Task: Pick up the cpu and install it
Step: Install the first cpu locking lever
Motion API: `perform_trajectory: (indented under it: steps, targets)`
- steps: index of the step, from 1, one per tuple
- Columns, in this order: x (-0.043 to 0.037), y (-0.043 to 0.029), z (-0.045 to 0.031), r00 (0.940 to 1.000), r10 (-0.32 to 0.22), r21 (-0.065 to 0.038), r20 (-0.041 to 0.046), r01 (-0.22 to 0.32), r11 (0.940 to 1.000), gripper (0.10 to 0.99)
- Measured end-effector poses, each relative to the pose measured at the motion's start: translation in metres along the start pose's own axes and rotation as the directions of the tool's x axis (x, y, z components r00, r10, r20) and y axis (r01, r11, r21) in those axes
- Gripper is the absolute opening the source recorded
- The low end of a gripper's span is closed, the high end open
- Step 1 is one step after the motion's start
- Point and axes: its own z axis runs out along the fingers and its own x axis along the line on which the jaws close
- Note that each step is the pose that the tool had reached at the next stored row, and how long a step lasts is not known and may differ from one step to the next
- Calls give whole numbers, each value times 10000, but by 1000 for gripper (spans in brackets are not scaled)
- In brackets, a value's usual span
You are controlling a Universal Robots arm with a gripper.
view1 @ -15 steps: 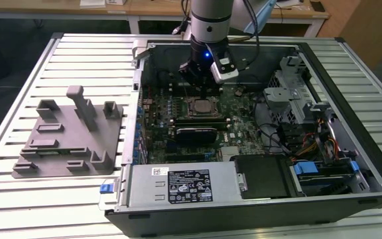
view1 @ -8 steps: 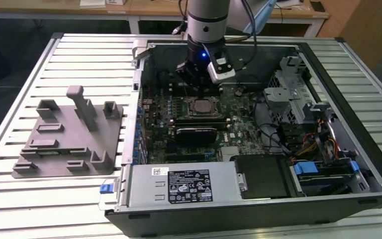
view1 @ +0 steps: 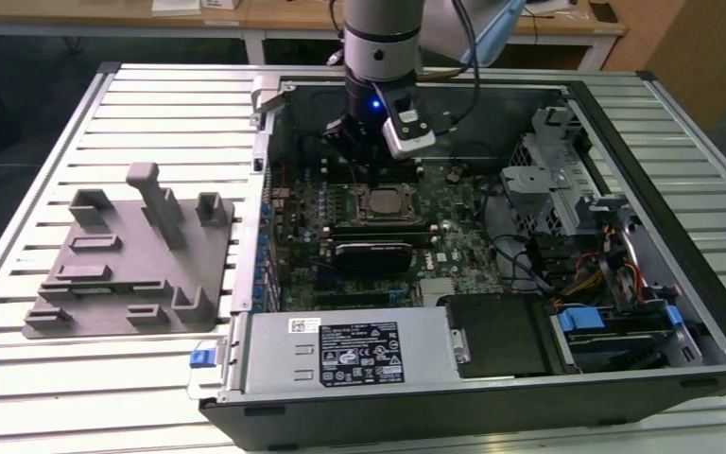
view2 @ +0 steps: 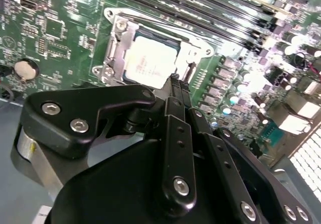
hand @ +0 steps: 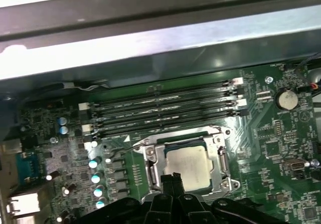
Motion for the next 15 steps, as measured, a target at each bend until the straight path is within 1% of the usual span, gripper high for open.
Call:
perform_trajectory:
  steps: [8, 15]
  targets:
    - [135, -25, -4, 10000, 0, -1, 0, 0, 10000, 110]
    - [277, -52, -8, 10000, 0, 1, -1, 0, 10000, 110]
